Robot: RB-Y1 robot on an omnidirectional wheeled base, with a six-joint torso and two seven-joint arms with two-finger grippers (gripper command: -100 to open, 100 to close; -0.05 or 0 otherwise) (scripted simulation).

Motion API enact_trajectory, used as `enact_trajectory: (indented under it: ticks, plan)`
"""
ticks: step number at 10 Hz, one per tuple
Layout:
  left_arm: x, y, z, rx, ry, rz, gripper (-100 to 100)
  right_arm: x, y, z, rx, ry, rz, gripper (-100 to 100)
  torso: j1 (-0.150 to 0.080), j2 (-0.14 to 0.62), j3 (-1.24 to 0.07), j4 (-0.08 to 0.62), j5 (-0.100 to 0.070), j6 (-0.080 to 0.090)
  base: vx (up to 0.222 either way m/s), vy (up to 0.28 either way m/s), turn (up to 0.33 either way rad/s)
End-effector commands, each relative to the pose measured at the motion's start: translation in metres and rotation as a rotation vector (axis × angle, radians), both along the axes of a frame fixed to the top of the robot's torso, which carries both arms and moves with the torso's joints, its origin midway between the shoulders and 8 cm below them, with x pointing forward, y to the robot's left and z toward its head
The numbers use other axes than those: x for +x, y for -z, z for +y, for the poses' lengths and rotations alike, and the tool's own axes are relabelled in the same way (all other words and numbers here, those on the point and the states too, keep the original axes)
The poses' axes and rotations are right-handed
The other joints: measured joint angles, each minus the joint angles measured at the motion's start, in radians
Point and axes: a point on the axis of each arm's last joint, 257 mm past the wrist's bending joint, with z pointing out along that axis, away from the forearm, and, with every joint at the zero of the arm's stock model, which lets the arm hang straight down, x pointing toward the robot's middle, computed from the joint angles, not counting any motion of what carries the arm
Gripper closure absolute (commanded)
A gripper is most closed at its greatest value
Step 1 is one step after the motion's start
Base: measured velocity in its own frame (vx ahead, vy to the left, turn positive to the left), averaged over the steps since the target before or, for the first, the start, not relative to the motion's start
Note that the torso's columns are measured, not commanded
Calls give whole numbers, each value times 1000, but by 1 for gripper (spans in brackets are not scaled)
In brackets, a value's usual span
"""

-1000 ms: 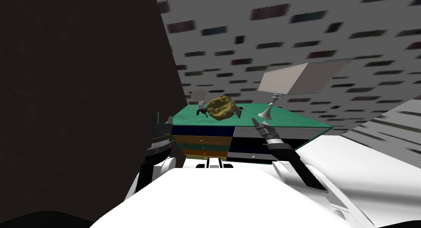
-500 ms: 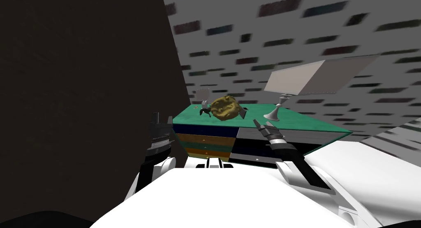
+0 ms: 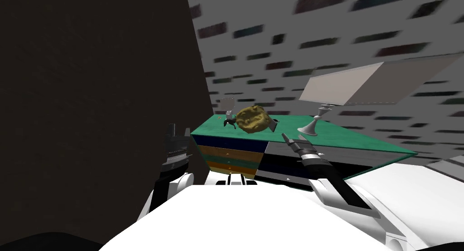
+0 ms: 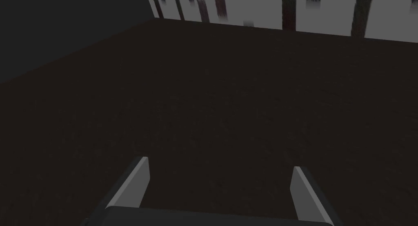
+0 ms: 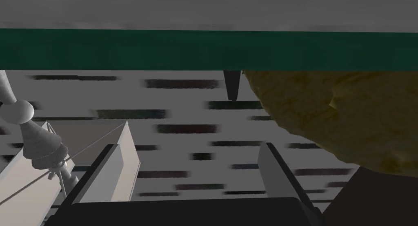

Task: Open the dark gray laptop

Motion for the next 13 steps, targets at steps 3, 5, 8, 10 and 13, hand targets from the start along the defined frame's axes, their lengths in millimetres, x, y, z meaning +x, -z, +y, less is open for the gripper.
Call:
enact_trajectory:
  ticks: [3, 5, 8, 10, 13]
  plan:
    - [0, 0, 0, 0, 0, 0, 0, -1, 5, -21, -138, 58, 63, -100, 0, 0, 0, 0, 0, 0, 2, 25, 79]
    - [0, 0, 0, 0, 0, 0, 0, -3, 9, -34, -204, 89, 101, -100, 0, 0, 0, 0, 0, 0, 4, 36, 111]
    - [0, 0, 0, 0, 0, 0, 0, -5, 13, -48, -286, 122, 143, -100, -1, 0, 0, 0, 0, 0, 3, 22, 69]
    - [0, 0, 0, 0, 0, 0, 0, -7, 16, -61, -354, 150, 182, -100, 0, 0, 0, 0, 0, 0, 6, 30, 106]
    - [0, 0, 0, 0, 0, 0, 0, -12, 20, -86, -460, 198, 251, -100, -1, 0, 0, 0, 0, 0, 9, 35, 113]
